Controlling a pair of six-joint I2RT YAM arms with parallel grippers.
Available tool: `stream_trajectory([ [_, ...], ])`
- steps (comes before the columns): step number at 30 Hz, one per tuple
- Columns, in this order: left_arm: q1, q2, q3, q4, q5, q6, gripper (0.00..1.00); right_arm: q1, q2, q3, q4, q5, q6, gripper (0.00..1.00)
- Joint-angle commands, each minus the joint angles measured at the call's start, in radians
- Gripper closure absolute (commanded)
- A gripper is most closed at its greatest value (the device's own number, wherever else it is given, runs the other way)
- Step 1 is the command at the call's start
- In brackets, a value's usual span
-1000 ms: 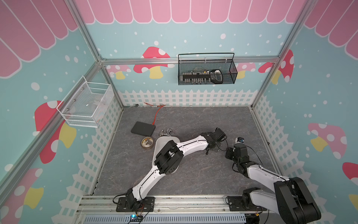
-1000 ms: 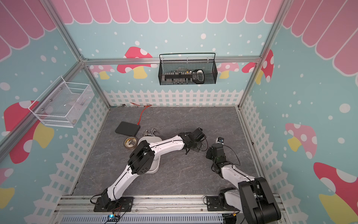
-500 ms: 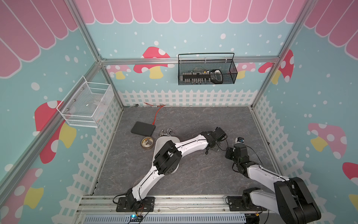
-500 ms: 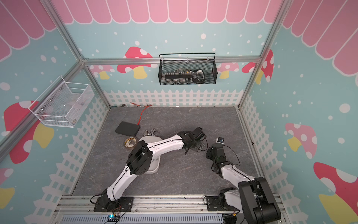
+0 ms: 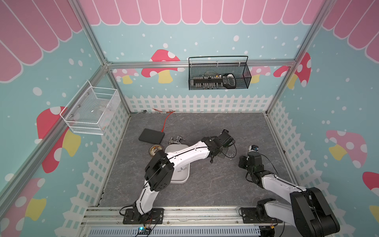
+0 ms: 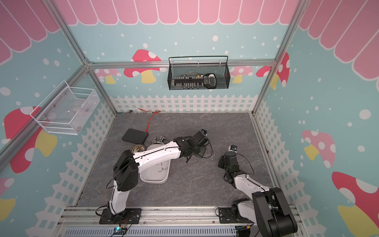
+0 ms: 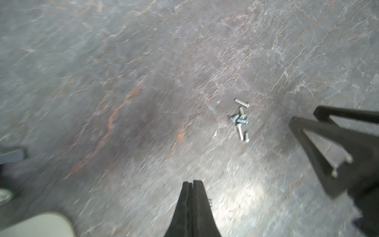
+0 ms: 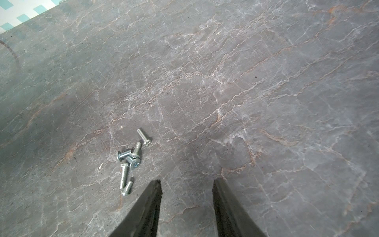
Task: Put the screws on the desktop into the storage box
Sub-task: Place the screw in the storage box.
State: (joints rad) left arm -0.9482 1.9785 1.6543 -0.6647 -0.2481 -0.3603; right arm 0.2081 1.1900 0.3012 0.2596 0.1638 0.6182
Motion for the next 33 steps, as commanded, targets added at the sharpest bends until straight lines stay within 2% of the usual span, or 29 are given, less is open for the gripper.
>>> stream_trajectory([
  [1, 0.047, -0.174, -0.183, 0.047, -0.042, -0.048, 1.0, -0.006, 0.008, 0.016, 0.014, -0.003, -0.01, 0.53],
  [5, 0.131, -0.413, -0.457, 0.095, -0.037, -0.102, 1.0, -0.005, 0.012, 0.018, 0.014, -0.006, -0.011, 0.53],
  [11, 0.305, -0.674, -0.75, 0.149, 0.032, -0.149, 1.0, -0.006, 0.016, 0.02, 0.014, -0.009, -0.013, 0.53],
  [14, 0.35, -0.696, -0.813, 0.167, 0.054, -0.16, 1.0, -0.006, 0.017, 0.019, 0.014, -0.009, -0.012, 0.54],
  [20, 0.354, -0.634, -0.781, 0.165, 0.059, -0.157, 1.0, -0.006, 0.009, 0.016, 0.013, -0.007, -0.01, 0.53],
  [21, 0.355, -0.63, -0.777, 0.16, 0.064, -0.154, 0.91, -0.005, 0.006, 0.013, 0.015, -0.007, -0.009, 0.53],
  [22, 0.356, -0.627, -0.771, 0.154, 0.068, -0.15, 0.73, -0.005, 0.0, 0.009, 0.014, -0.006, -0.009, 0.53],
  [23, 0.357, -0.628, -0.767, 0.147, 0.07, -0.145, 0.62, -0.005, -0.004, 0.008, 0.015, -0.007, -0.008, 0.52],
  [25, 0.356, -0.635, -0.748, 0.121, 0.07, -0.136, 0.52, -0.006, -0.005, 0.007, 0.016, -0.007, -0.01, 0.52],
  [28, 0.356, -0.673, -0.727, 0.099, 0.076, -0.112, 0.45, -0.005, 0.006, 0.013, 0.017, -0.011, -0.011, 0.51],
  [33, 0.356, -0.779, -0.737, 0.081, 0.094, -0.077, 0.44, -0.006, 0.002, 0.012, 0.015, -0.012, -0.011, 0.5],
])
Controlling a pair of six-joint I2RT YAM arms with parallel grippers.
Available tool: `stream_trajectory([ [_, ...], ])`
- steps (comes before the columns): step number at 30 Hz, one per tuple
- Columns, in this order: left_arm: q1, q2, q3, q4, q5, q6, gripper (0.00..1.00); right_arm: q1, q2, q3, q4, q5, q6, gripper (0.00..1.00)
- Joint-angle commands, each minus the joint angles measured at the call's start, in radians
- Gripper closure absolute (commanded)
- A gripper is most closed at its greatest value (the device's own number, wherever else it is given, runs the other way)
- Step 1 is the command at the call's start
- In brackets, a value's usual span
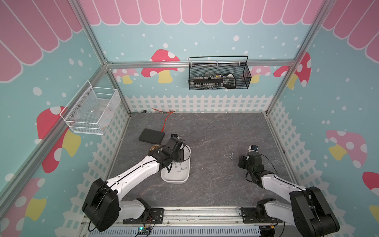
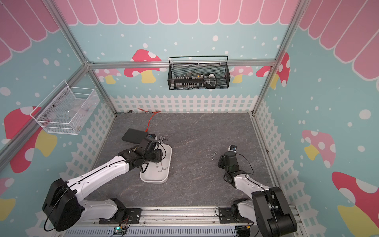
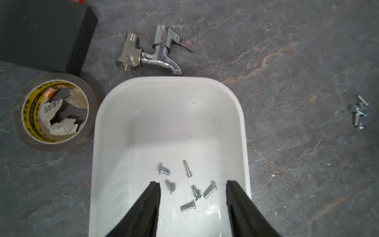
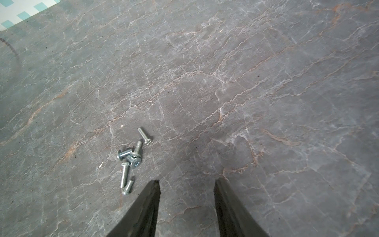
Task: Put the screws on the desktop into the storage box
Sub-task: Place the screw in the storage box, then pick up the screw from the center of the board.
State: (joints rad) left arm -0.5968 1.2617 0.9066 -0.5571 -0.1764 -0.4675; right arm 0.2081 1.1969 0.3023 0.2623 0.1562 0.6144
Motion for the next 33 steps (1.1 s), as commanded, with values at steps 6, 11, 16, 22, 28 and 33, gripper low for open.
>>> stream_trajectory([
  [6, 0.006, -0.271, -0.095, 0.003, 0.067, 0.036, 0.44, -0.004, -0.018, 0.007, 0.014, -0.01, -0.015, 0.5],
  [11, 0.003, -0.371, -0.125, 0.046, 0.058, 0.052, 0.44, 0.032, -0.049, 0.016, 0.014, -0.043, -0.026, 0.49],
  [16, 0.005, -0.364, -0.13, 0.053, 0.057, 0.052, 0.44, 0.068, -0.064, 0.098, -0.082, -0.09, -0.042, 0.46],
  [22, 0.005, -0.384, -0.136, 0.053, 0.046, 0.046, 0.44, 0.098, 0.044, 0.237, -0.243, -0.149, -0.072, 0.44],
  [28, 0.006, -0.387, -0.137, 0.052, 0.044, 0.046, 0.44, 0.146, 0.136, 0.282, -0.279, -0.145, -0.084, 0.49],
  [33, 0.005, -0.378, -0.137, 0.052, 0.044, 0.046, 0.44, 0.164, 0.227, 0.324, -0.314, -0.098, -0.076, 0.56],
])
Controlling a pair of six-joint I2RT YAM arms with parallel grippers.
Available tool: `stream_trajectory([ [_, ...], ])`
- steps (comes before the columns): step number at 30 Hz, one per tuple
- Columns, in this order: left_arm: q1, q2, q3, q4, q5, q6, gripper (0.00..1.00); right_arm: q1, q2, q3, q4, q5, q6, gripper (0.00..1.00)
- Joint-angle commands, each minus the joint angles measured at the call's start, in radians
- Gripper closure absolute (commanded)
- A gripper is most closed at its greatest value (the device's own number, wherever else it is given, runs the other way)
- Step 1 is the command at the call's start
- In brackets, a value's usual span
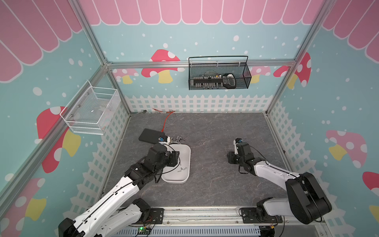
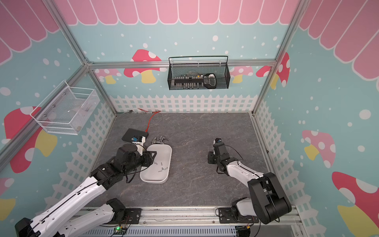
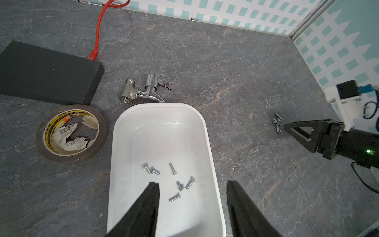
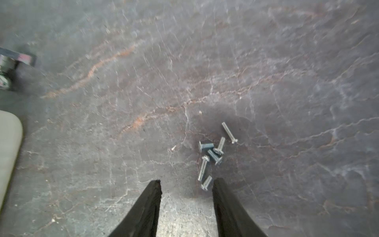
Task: Put the screws on the desktop into the storage box
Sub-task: Pick up the screw from the center of the board.
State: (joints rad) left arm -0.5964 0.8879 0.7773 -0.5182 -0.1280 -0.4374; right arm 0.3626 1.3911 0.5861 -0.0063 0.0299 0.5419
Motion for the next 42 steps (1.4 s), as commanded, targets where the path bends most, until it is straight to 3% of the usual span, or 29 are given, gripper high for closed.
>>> stream_trajectory([
  [1, 0.004, -0.003, -0.007, 0.014, -0.005, 0.017, 0.44, 0.013, 0.05, 0.05, -0.054, 0.041, -0.003, 0.57],
  [22, 0.005, 0.003, -0.009, 0.01, -0.003, 0.013, 0.44, 0.064, 0.231, 0.092, -0.118, 0.194, 0.015, 0.68],
  [35, 0.004, 0.013, -0.009, 0.009, -0.002, 0.014, 0.43, 0.067, 0.231, 0.092, -0.133, 0.187, 0.017, 0.8],
  [42, 0.004, 0.013, -0.009, 0.008, -0.003, 0.014, 0.43, 0.066, 0.253, 0.125, -0.124, 0.183, -0.008, 0.79],
])
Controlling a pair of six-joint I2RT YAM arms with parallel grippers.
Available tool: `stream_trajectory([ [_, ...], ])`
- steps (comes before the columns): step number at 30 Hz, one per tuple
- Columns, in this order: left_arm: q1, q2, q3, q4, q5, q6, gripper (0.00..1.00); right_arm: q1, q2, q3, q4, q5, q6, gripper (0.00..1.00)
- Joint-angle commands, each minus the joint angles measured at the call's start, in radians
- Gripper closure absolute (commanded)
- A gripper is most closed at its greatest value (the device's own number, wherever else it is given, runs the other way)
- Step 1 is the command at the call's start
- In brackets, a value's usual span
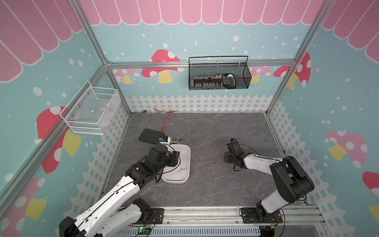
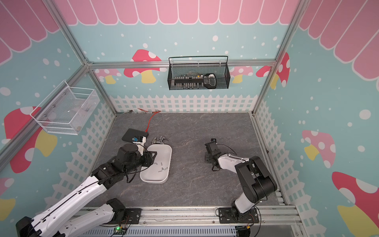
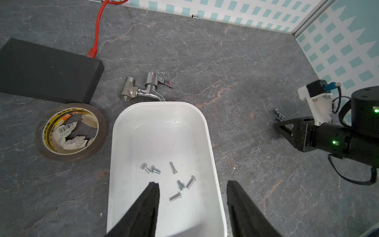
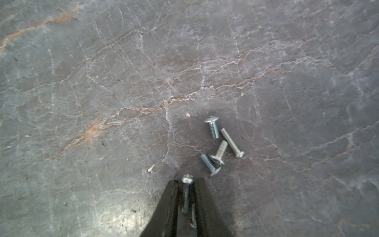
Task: Put the screws on the desktop into the storage box
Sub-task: Pick up the screw from the center of the board.
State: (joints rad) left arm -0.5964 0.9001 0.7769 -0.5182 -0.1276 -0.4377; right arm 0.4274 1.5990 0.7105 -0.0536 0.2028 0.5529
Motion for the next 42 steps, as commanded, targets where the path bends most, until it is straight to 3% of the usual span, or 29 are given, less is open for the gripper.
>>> stream_trajectory([
  [1, 0.005, 0.001, -0.008, 0.009, -0.003, 0.013, 0.43, 0.002, 0.051, 0.005, -0.076, 0.012, -0.024, 0.8],
  [16, 0.005, 0.006, -0.009, 0.01, -0.003, 0.013, 0.43, 0.004, 0.05, 0.027, -0.07, -0.014, -0.043, 0.9],
  [28, 0.005, 0.015, -0.008, 0.01, -0.003, 0.014, 0.43, 0.034, -0.147, -0.007, 0.021, -0.193, -0.087, 0.98],
  [32, 0.006, 0.02, -0.007, 0.009, -0.004, 0.013, 0.43, 0.072, -0.215, -0.016, 0.048, -0.274, -0.059, 0.99],
  [35, 0.005, 0.022, -0.007, 0.009, -0.005, 0.014, 0.43, 0.125, -0.251, -0.033, 0.147, -0.401, 0.01, 1.0],
  [42, 0.005, 0.02, -0.008, 0.007, -0.009, 0.009, 0.43, 0.317, -0.161, -0.008, 0.383, -0.483, 0.133, 1.0],
])
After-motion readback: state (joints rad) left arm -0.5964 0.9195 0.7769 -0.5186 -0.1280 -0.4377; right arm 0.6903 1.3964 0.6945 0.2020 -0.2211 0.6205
